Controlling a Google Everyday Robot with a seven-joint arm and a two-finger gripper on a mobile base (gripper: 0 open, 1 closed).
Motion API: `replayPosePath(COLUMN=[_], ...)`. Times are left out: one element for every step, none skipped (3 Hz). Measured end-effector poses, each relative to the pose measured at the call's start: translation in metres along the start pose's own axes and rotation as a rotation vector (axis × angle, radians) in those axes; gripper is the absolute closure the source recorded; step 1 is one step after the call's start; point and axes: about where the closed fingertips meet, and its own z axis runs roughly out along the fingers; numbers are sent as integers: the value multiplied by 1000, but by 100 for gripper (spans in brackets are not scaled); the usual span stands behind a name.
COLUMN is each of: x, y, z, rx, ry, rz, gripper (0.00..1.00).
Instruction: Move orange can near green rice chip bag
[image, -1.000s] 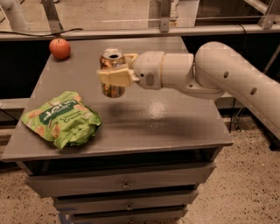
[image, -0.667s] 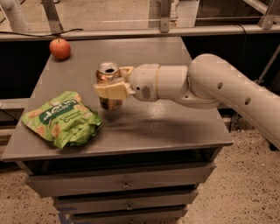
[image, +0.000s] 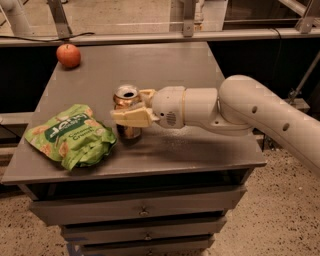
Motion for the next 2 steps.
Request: replayPosePath(x=[9,13], y=[8,13], z=[-8,-15], rx=[-46,-94], ry=[5,9], rz=[13,13], gripper=[83,60])
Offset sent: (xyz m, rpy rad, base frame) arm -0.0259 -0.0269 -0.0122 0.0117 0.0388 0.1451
